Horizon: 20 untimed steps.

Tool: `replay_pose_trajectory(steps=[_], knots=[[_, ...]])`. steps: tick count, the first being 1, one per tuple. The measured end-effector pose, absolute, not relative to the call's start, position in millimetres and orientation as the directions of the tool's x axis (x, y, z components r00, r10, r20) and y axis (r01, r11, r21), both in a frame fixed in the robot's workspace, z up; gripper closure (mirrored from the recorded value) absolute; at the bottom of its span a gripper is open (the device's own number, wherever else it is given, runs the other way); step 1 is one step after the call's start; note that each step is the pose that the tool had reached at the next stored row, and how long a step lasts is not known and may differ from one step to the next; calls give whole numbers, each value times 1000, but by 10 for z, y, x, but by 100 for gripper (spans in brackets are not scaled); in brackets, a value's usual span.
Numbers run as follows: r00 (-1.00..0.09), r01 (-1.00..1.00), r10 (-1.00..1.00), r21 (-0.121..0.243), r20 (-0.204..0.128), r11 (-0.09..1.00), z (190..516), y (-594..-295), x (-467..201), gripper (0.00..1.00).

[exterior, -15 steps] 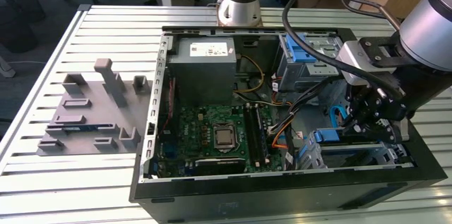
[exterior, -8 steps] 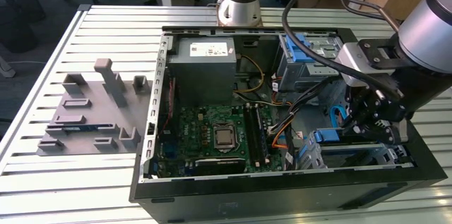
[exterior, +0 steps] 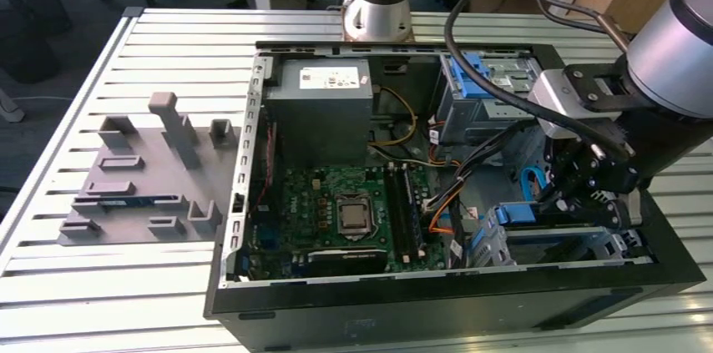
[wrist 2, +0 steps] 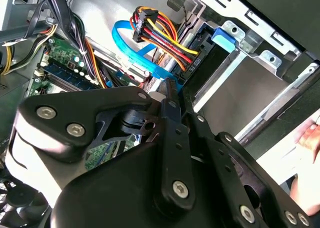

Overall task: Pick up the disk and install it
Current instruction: 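Insert the second disk wire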

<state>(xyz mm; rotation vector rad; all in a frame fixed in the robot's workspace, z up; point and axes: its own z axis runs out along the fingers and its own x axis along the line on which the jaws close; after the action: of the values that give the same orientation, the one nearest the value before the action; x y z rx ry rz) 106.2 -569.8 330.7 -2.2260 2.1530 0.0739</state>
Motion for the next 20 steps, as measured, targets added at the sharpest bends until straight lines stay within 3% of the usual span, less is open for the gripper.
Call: replay_pose_trajectory(steps=[8,9,20], knots=[[33,-999,-997,2,-65,-33,3303,-5698,1063,83],[33,-999,-997,2,-65,-33,3304,-5698,1063,76],[33,-999,-997,2,-65,-33,3395,-5698,1063,76]])
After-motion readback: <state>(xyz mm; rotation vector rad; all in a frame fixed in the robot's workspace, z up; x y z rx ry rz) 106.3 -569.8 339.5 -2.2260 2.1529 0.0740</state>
